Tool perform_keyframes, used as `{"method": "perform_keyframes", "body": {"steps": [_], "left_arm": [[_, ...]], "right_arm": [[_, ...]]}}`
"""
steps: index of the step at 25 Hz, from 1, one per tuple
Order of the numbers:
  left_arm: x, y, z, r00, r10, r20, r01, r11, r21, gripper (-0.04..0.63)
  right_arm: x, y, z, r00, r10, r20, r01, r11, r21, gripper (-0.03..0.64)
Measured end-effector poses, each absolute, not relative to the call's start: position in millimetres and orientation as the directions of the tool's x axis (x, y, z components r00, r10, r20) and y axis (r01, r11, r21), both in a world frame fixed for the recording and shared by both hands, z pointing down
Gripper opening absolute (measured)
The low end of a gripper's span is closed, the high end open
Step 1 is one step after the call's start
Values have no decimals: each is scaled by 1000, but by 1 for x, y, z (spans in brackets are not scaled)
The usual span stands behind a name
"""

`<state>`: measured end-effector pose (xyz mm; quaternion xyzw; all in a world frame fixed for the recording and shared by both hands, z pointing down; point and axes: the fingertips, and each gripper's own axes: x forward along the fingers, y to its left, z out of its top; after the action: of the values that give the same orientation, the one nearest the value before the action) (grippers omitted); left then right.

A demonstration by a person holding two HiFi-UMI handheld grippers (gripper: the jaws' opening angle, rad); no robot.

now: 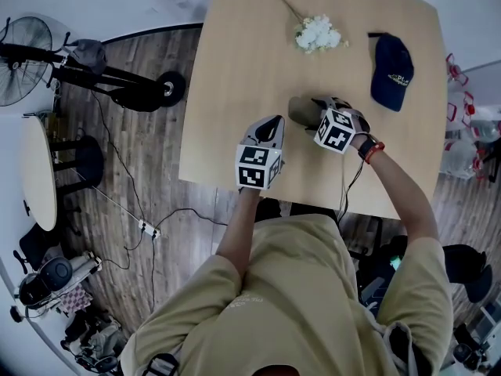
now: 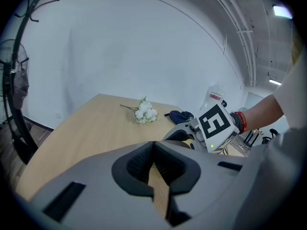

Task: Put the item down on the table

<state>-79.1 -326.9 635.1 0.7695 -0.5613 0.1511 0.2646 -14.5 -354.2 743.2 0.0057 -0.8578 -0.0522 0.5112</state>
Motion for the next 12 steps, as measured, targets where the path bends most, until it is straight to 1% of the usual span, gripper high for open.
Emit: {"method": "perform_keyframes", "body": {"steps": [5,9,12], "left_arm": [[-84,-323,638,323,-779,537,-944,-226,240,23],[-87,-320,640,319,-777,543,-946,-221,239,23],[-90,-318,641,319,-776,545,-945,-218,244,23]], "right_arm": [[-14,-352,752,-449,-39,893,49,996,68,402],[-13,-351,760,-435,-37,899,31,998,56,402],[-12,-352,767,-418,-46,907,42,997,70,403]]}}
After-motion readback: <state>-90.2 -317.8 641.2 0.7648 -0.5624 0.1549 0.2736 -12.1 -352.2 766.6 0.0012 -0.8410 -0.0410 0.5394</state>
